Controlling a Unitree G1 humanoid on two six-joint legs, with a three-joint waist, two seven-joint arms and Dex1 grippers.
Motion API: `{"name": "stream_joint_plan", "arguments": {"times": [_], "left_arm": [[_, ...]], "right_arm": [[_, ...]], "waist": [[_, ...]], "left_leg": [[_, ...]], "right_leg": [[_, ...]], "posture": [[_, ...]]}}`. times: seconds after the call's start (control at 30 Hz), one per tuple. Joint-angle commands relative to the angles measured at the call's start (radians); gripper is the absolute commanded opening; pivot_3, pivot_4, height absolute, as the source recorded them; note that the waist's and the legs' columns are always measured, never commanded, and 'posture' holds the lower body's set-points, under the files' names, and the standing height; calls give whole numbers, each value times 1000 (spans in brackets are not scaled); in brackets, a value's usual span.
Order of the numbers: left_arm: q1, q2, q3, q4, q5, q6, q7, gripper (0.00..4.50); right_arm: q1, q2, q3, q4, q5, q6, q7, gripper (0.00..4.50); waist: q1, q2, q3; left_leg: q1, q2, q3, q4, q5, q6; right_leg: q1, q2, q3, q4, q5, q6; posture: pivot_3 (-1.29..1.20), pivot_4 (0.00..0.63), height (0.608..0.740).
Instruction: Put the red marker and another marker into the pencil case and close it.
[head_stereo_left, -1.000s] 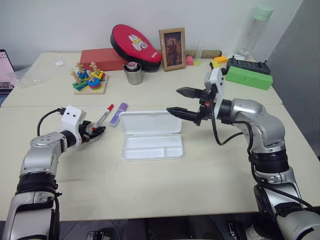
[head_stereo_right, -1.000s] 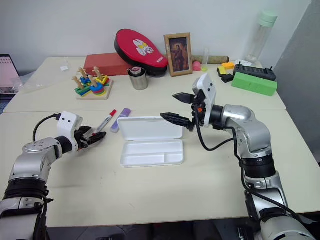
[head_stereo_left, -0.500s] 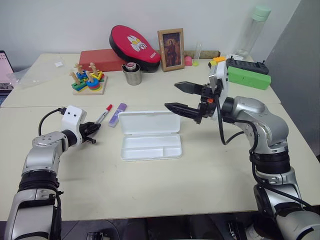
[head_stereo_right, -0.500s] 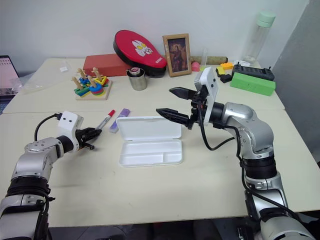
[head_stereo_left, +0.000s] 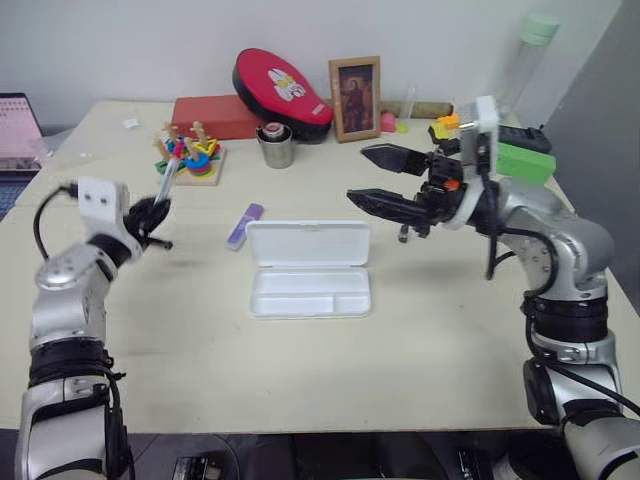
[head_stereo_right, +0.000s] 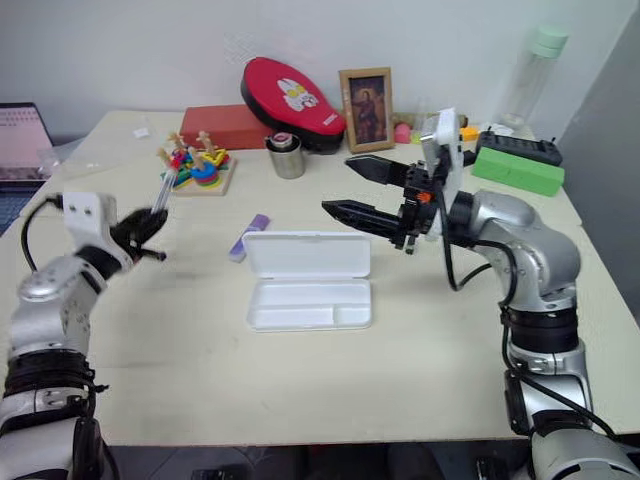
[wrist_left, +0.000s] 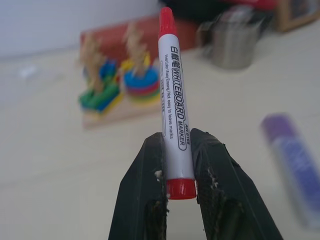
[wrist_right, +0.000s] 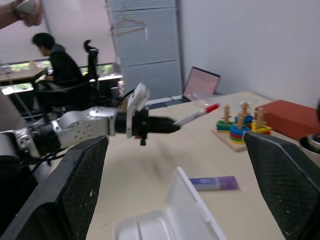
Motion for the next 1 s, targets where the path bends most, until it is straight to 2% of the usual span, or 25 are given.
{"name": "stream_joint_plan", "arguments": {"times": [0.03,0.2,0.27,0.43,0.57,0.73,0.8,1.0], "left_arm": [[18,112,-68,-266,-111,83,-274,459],[30,207,-168,-394,-145,173,-467,459],[35,232,-274,-416,-74,179,-525,459],[-12,179,-438,-258,134,36,-530,459],[-68,108,-491,-135,206,-45,-533,459],[-116,51,-508,-57,232,-65,-554,459],[-121,40,-506,-43,239,-73,-560,1159],[-120,20,-497,-35,249,-78,-572,2265]], "right_arm": [[23,-53,-16,-40,19,-12,37,4500],[32,-63,-18,-51,29,-23,20,4500],[40,-60,-26,-62,35,-22,4,4500],[70,-67,-18,-96,28,-19,-27,4500],[98,-81,-12,-126,21,-14,-51,4500],[125,-92,-17,-158,32,-4,-76,4500],[134,-95,-17,-168,36,0,-83,4500],[145,-102,-15,-180,41,3,-97,4500]], "waist": [[0,0,0],[-9,7,4],[-13,7,4],[-8,8,5],[-5,8,5],[-4,8,5],[-5,8,5],[-6,8,5]], "left_leg": [[0,0,0,0,0,0],[1,0,1,0,0,0],[1,0,1,0,0,0],[1,0,0,0,0,1],[0,0,0,0,0,1],[0,0,0,0,0,1],[0,0,0,0,0,1],[0,0,0,1,0,1]], "right_leg": [[0,0,0,0,0,0],[0,0,1,0,0,0],[0,1,1,0,-1,0],[0,1,1,0,-1,-1],[-1,1,1,0,-1,-1],[-1,1,1,0,-1,-1],[-1,1,1,0,-1,-1],[-1,1,1,1,-1,-1]], "posture": [[0,150,740],[0,150,740],[0,150,740],[0,150,740],[0,150,740],[0,150,740],[0,150,740],[0,150,740]]}}
